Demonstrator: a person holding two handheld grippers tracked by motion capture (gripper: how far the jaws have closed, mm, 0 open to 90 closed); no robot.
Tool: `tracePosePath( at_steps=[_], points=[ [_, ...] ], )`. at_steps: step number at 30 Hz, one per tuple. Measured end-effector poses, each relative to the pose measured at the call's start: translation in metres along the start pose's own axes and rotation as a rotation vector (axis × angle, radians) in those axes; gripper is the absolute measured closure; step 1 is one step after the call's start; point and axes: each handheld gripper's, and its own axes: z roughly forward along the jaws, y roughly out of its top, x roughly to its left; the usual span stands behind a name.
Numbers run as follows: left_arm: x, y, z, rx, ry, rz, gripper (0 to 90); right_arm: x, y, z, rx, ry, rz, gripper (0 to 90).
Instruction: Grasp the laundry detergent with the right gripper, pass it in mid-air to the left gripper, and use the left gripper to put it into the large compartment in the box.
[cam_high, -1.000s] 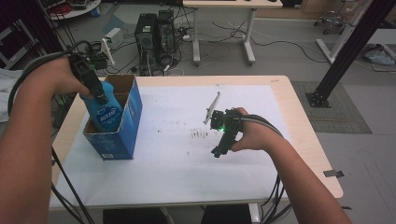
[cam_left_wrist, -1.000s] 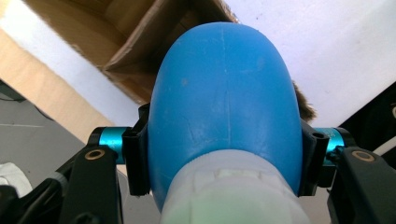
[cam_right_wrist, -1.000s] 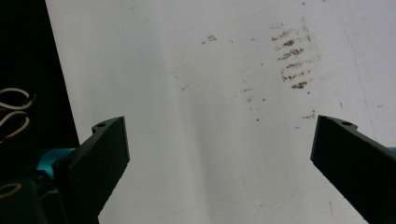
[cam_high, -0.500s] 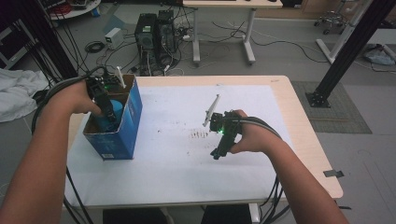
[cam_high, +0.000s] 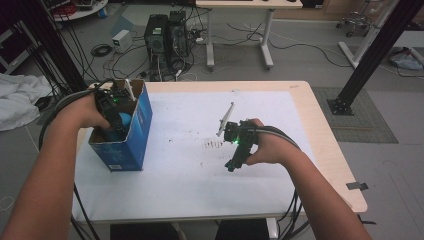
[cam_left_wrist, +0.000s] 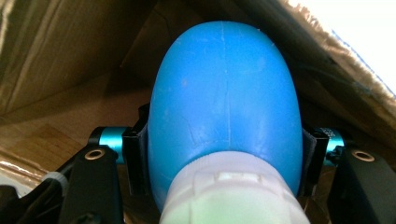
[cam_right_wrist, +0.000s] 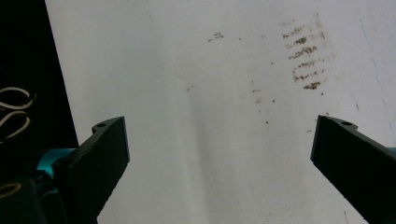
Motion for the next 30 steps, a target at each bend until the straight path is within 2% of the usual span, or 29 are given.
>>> tracePosePath(
  at_steps=[7,10,14,30],
  points=[
    [0.000,0.000,0.000,0.008,-0.007,-0.007,37.6,0.001,0.000,0.000,-0.005,0.000,0.001,3.6],
    [0.000,0.000,-0.004,-0.010,-0.009,-0.013,35.4,0.001,-0.002,0.000,-0.004,-0.001,0.005,3.6],
    [-0.001,0.000,-0.008,0.002,0.002,-0.016,34.4,0.002,-0.003,-0.001,-0.006,-0.006,0.006,3.6],
    [-0.003,-0.006,-0.027,-0.020,0.014,-0.039,29.5,0.002,-0.001,-0.001,-0.008,-0.001,0.003,3.6]
  ],
)
